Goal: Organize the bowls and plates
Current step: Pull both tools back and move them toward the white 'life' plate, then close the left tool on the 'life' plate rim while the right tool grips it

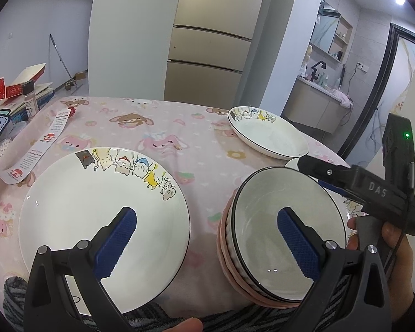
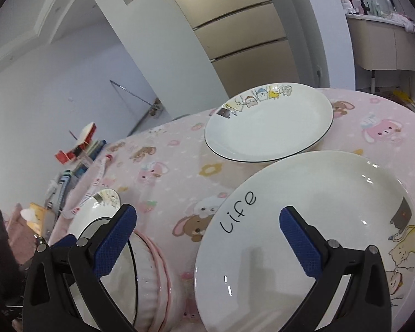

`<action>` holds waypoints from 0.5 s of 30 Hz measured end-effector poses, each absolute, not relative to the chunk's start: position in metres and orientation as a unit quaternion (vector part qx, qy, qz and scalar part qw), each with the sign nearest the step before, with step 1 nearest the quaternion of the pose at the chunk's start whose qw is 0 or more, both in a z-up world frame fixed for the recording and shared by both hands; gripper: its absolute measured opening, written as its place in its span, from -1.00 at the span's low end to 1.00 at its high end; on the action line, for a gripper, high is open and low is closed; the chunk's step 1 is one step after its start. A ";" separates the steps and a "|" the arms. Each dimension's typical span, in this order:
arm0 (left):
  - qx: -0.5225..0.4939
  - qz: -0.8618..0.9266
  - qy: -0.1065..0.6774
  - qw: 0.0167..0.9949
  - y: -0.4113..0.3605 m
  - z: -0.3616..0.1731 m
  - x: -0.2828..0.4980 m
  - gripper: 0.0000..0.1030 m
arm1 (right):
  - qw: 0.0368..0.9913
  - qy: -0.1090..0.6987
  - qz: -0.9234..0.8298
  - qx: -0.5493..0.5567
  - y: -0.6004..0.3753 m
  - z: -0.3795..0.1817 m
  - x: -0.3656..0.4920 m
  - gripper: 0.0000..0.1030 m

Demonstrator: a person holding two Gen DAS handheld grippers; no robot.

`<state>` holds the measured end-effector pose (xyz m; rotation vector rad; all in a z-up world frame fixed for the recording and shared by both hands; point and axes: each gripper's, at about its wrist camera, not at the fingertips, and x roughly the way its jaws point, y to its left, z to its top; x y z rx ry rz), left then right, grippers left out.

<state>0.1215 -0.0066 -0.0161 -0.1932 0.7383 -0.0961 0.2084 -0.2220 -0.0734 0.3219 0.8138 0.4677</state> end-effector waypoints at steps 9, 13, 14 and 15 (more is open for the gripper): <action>-0.106 -0.062 0.341 0.932 -0.001 -0.007 0.115 1.00 | 0.885 0.372 0.230 0.162 -0.231 -0.067 0.203 1.00; -0.101 -0.066 0.312 0.942 0.009 0.010 0.101 1.00 | 0.901 0.334 0.248 0.126 -0.226 -0.045 0.191 1.00; -0.101 -0.069 0.308 0.943 0.013 0.013 0.097 1.00 | 0.904 0.320 0.260 0.110 -0.222 -0.037 0.186 1.00; -0.105 -0.074 0.305 0.944 0.019 0.017 0.093 1.00 | 0.907 0.311 0.268 0.094 -0.218 -0.031 0.182 1.00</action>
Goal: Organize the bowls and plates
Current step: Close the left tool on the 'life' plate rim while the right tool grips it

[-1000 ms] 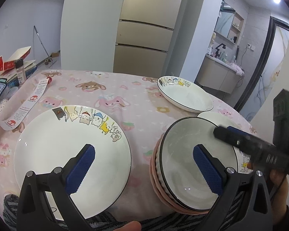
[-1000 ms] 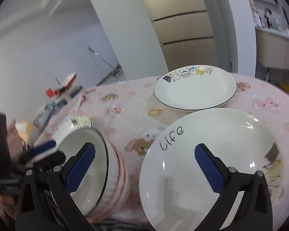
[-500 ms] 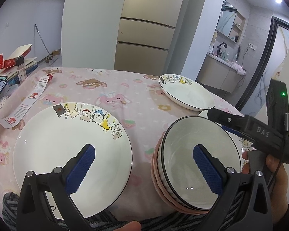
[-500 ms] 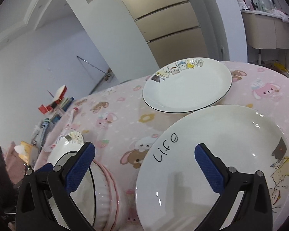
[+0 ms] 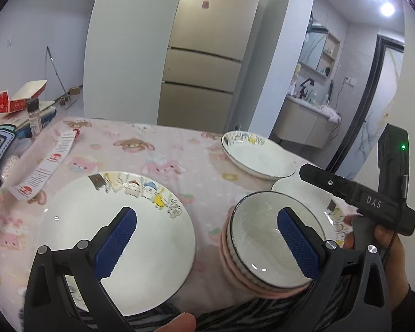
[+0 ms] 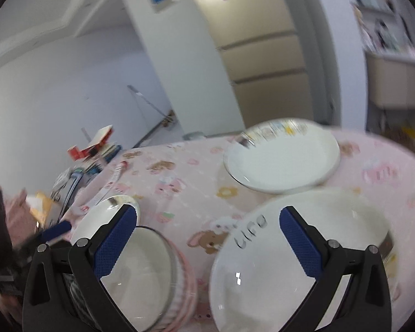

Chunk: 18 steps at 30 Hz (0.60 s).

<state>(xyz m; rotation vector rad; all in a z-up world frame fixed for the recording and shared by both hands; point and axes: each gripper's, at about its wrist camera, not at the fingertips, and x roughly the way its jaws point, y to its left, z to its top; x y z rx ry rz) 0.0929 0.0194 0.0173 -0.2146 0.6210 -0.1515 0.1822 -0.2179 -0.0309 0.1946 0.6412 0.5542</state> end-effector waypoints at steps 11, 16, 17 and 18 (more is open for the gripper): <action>-0.142 -0.035 0.286 0.947 0.099 0.046 0.068 1.00 | 0.860 0.325 0.393 -0.019 -0.143 0.016 0.172 1.00; -0.166 -0.004 0.309 0.936 0.127 0.034 0.070 1.00 | 0.820 0.365 0.439 -0.032 -0.104 0.011 0.186 1.00; -0.167 -0.001 0.314 0.935 0.131 0.031 0.071 1.00 | 0.813 0.374 0.445 -0.032 -0.099 0.008 0.191 1.00; -0.168 0.002 0.319 0.933 0.134 0.028 0.071 1.00 | 0.806 0.384 0.449 -0.034 -0.093 0.005 0.196 1.00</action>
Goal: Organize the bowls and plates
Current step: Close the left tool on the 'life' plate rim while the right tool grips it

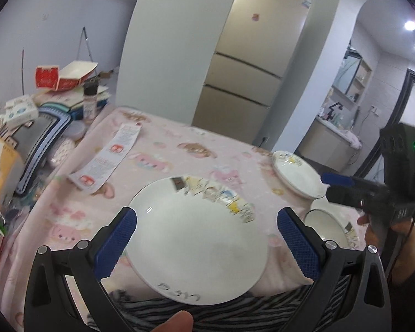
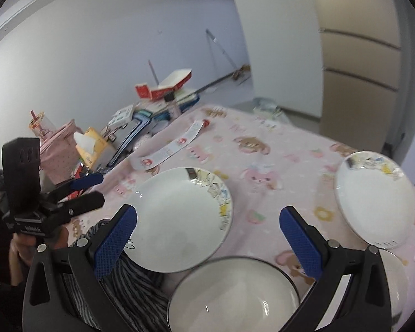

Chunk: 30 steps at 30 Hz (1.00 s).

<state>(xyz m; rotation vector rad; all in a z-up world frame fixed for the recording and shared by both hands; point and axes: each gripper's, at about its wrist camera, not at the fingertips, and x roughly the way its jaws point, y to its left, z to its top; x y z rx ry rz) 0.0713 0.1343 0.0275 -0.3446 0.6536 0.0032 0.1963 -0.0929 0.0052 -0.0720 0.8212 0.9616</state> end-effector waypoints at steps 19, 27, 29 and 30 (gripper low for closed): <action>-0.305 0.053 0.389 0.868 0.192 -0.055 0.071 0.85 | 0.662 0.546 0.505 -0.092 -0.018 -0.071 0.280 0.41; -0.327 0.057 0.400 0.855 0.193 -0.059 0.076 0.13 | 0.632 0.557 0.531 -0.090 -0.001 -0.065 0.290 0.27; -0.337 0.056 0.402 0.849 0.194 -0.063 0.077 -0.22 | 0.629 0.559 0.529 -0.109 0.003 -0.064 0.291 0.15; -0.337 0.069 0.405 0.847 0.195 -0.064 0.076 -0.40 | 0.628 0.559 0.529 -0.113 0.005 -0.064 0.293 0.05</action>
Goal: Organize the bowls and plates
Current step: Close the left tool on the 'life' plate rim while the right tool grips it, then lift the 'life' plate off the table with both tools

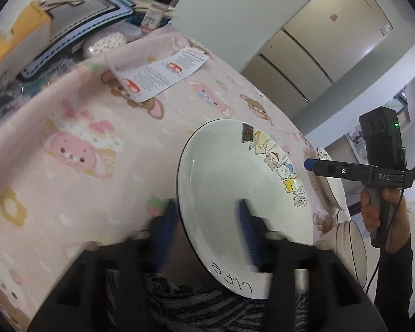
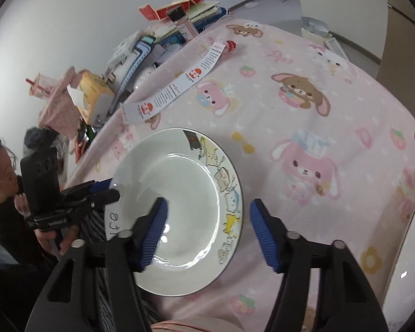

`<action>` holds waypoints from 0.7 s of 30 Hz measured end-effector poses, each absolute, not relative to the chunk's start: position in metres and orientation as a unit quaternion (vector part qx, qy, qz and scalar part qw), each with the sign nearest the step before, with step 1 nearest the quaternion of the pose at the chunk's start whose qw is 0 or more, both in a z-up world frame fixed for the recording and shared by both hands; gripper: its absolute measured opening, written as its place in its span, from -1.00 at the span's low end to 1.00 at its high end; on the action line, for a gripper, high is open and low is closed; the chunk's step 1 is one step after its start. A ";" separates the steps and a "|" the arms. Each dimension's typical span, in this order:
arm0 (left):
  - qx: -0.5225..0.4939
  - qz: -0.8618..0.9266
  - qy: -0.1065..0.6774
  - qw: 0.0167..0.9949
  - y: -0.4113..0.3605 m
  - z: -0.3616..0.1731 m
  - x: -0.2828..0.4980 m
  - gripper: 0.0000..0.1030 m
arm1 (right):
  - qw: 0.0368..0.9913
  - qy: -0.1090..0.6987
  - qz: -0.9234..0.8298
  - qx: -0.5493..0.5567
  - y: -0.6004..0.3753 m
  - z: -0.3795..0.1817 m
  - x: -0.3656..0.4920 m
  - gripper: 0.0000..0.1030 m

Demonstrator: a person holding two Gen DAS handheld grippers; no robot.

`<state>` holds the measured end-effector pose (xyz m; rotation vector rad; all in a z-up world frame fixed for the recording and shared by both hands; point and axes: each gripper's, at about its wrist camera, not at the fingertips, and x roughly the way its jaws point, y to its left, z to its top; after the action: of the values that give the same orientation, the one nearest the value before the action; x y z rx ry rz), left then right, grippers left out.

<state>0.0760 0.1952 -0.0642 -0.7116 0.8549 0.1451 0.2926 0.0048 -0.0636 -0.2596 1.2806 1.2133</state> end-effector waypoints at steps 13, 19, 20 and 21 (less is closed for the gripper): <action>-0.336 0.062 0.423 0.839 0.190 -0.077 0.077 -0.60 | 0.550 0.600 0.570 -0.112 0.008 -0.086 0.322 -0.46; -0.345 0.062 0.414 0.840 0.194 -0.081 0.074 -0.69 | 0.509 0.615 0.591 -0.116 0.015 -0.111 0.323 -0.67; -0.343 0.063 0.414 0.841 0.194 -0.081 0.074 -0.69 | 0.503 0.618 0.594 -0.112 0.016 -0.114 0.323 -0.67; -0.342 0.063 0.414 0.841 0.193 -0.081 0.074 -0.69 | 0.499 0.621 0.595 -0.106 0.017 -0.116 0.325 -0.67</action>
<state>0.0744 0.1932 -0.0810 -0.7222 0.8751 0.1340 0.3247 0.0171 -0.1161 -0.2568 1.5026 1.4404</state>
